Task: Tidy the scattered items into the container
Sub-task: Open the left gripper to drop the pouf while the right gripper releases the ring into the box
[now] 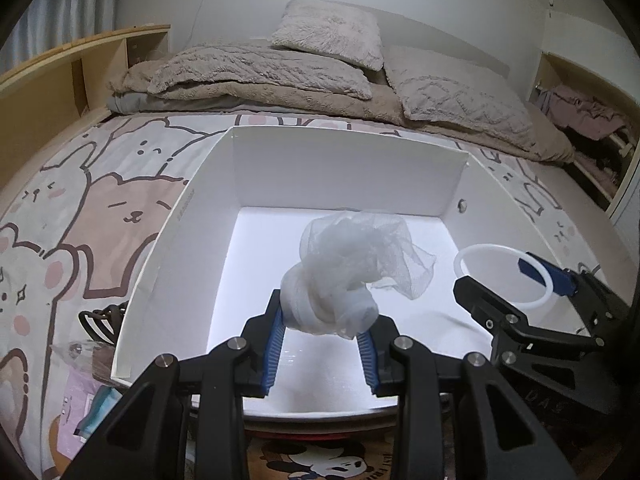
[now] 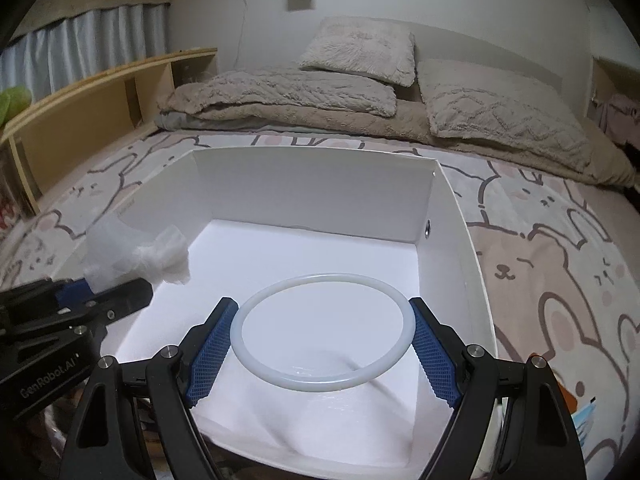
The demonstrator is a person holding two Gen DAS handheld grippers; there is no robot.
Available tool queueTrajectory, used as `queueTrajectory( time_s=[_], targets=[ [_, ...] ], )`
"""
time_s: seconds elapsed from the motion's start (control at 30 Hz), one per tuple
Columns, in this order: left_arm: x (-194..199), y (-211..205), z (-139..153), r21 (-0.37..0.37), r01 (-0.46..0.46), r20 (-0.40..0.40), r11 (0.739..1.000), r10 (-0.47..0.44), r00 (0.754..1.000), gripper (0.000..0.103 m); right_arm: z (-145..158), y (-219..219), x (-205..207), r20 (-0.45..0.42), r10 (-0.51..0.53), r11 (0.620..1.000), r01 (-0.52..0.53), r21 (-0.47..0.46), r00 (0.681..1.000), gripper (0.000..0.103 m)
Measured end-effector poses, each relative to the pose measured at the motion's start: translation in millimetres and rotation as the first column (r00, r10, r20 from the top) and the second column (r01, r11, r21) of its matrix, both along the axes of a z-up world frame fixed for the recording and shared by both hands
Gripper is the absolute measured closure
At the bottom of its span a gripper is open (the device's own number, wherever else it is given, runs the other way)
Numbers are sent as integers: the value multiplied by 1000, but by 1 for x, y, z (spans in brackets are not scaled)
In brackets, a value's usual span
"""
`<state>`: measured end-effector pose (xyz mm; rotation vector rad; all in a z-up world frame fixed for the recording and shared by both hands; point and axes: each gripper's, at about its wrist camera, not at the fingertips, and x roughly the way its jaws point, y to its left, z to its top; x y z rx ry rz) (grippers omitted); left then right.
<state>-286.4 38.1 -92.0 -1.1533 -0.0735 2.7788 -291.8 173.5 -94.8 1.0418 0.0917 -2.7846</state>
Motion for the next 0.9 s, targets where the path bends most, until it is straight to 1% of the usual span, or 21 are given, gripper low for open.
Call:
queueTrajectory(
  time_s=[0.13,0.27,0.47,0.53,0.57,0.6,0.67,0.9],
  targets=[
    [0,3,-3,-37,2,-3,999,-2,1000,70,-1,0,0,-2,4,1000,-4,-2,1000,18],
    [1,0,-3,-32,5,-1,999,-5,1000,70,-2,0,-1,-4,4,1000,-4,-1,1000,18],
    [0,2,-5,-52,3,2,999,-3,1000,69,-3,-1,0,-7,4,1000,-4,-1,1000,18],
    [1,2,-5,-53,4,4,999,-3,1000,66,-3,-1,1,-8,4,1000,-4,-1,1000,18],
    [1,2,-5,-54,2,3,999,-2,1000,61,-3,-1,1,-7,4,1000,-4,-1,1000,18],
    [0,1,-5,-54,2,4,999,-2,1000,55,-3,-1,1,-7,5,1000,-5,-1,1000,18],
    [0,2,-6,-58,4,8,998,-3,1000,47,-4,-1,1,-2,7,1000,-7,0,1000,16],
    [1,2,-7,-60,1,9,998,-1,1000,46,-5,-3,2,-3,9,1000,-9,0,1000,16]
  ],
)
